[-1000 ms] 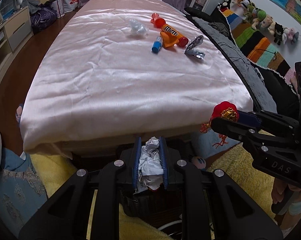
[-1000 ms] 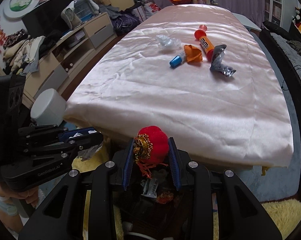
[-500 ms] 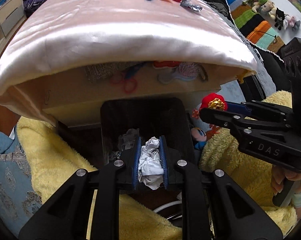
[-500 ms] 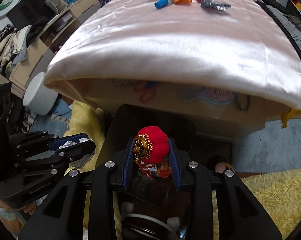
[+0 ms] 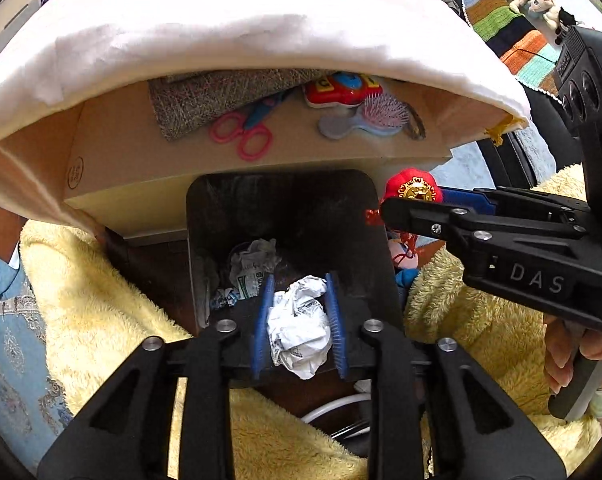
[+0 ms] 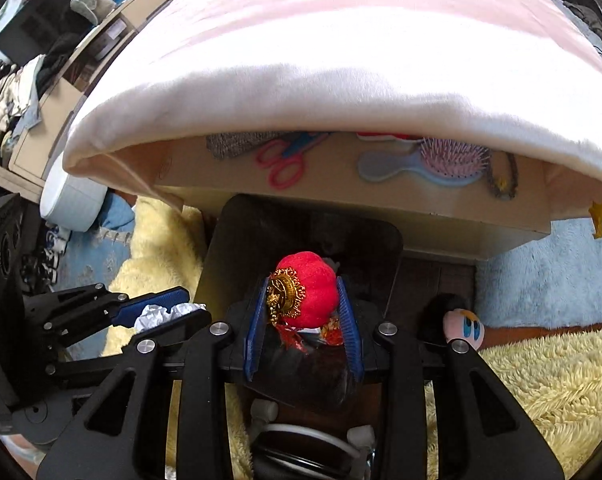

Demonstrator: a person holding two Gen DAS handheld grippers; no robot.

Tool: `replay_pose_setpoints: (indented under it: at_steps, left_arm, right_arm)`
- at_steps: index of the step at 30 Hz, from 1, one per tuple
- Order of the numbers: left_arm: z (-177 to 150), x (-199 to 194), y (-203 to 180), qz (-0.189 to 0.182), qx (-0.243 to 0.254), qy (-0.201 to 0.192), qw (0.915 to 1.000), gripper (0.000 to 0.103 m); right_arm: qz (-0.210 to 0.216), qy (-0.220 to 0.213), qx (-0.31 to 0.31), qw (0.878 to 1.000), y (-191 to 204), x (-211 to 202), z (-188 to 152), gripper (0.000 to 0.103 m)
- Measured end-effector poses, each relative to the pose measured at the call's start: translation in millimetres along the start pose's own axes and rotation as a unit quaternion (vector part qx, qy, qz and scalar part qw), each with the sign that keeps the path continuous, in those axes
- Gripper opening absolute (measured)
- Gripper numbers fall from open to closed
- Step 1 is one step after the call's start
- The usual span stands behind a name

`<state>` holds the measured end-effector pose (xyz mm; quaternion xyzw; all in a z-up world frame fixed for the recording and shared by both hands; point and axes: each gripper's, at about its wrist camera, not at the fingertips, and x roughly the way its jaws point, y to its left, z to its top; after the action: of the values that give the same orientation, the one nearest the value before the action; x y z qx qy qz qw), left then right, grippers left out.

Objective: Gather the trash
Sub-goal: 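Open both tools to drop the ornament and foil into the bin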

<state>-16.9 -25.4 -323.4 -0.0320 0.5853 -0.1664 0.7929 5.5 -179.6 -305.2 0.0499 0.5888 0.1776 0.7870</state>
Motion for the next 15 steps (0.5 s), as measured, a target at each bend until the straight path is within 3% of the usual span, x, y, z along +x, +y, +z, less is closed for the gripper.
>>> replay_pose_setpoints:
  at_steps: [2, 7, 9, 15]
  left_arm:
    - [1, -2, 2, 0.003, -0.001, -0.003, 1.0, 0.037]
    - [5, -8, 6, 0.017, -0.006, -0.009, 0.9998, 0.048]
    - [7, -15, 8, 0.022, -0.007, -0.016, 0.9996, 0.058]
    - [19, -45, 11, 0.043, -0.006, -0.052, 0.9977, 0.081]
  right_arm:
    - [0.003, -0.003, 0.004, 1.0, -1, -1, 3, 0.047]
    - [0.006, -0.017, 0.011, 1.0, -6, -10, 10, 0.052]
    - [0.006, -0.027, 0.014, 1.0, -8, -17, 12, 0.053]
    - [0.004, -0.072, 0.027, 0.997, -18, -51, 20, 0.07]
